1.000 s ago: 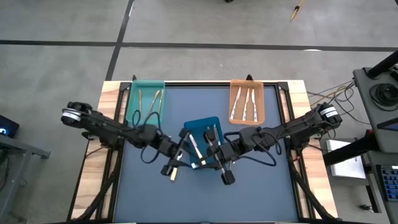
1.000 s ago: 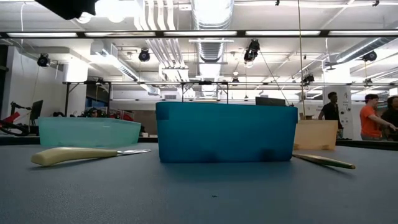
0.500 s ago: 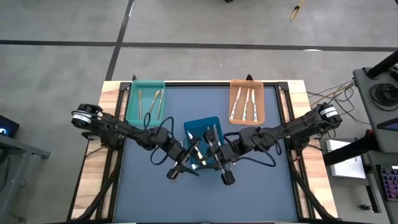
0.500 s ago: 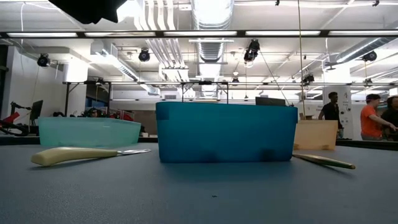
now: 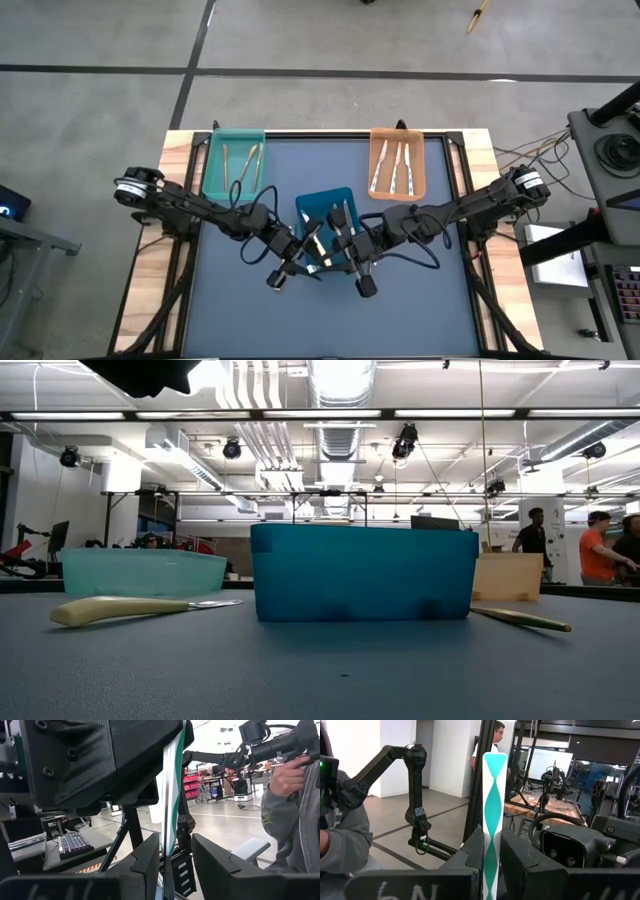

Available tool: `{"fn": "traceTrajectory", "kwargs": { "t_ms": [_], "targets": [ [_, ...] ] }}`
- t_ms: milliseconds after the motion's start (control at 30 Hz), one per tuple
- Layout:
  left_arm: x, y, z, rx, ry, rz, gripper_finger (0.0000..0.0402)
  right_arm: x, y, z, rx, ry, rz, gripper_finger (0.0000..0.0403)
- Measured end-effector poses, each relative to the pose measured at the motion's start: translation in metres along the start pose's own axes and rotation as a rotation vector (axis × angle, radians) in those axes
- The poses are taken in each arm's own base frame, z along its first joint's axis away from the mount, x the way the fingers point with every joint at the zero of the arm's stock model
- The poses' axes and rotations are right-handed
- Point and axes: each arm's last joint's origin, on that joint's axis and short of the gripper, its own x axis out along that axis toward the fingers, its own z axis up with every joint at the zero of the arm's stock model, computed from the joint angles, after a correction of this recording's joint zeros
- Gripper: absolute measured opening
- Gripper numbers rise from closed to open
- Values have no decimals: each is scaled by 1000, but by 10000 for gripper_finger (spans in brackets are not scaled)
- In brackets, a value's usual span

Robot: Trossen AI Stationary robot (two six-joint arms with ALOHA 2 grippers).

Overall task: Sort silverware by color (type)
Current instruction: Put the blue and white knife into the orange bin

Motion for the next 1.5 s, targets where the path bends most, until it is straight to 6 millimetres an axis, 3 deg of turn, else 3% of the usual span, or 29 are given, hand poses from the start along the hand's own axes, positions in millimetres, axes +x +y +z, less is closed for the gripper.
{"fn": "traceTrajectory", "kwargs": {
  "t_ms": [167, 367, 633, 1167, 1300, 1500],
  "targets": [
    [0, 0, 0, 1, 0, 0, 82, 0, 0, 0, 1, 3, 0, 29],
    [0, 0, 0, 3, 0, 3, 11, 0, 0, 0, 1, 3, 1, 31],
    [0, 1, 0, 2, 1, 9, 5, 0, 0, 0, 15, 5, -8, 41],
    [-4, 2, 6, 4, -9, 25, 1, -1, -2, -4, 33, 58, -92, 142],
    [-17, 2, 7, 62, 96, 184, 0, -11, -5, 2, 68, 139, -213, 158],
    [-55, -2, 17, 218, 387, 568, 0, -34, -9, 19, 197, 317, -415, 174]
  ]
}}
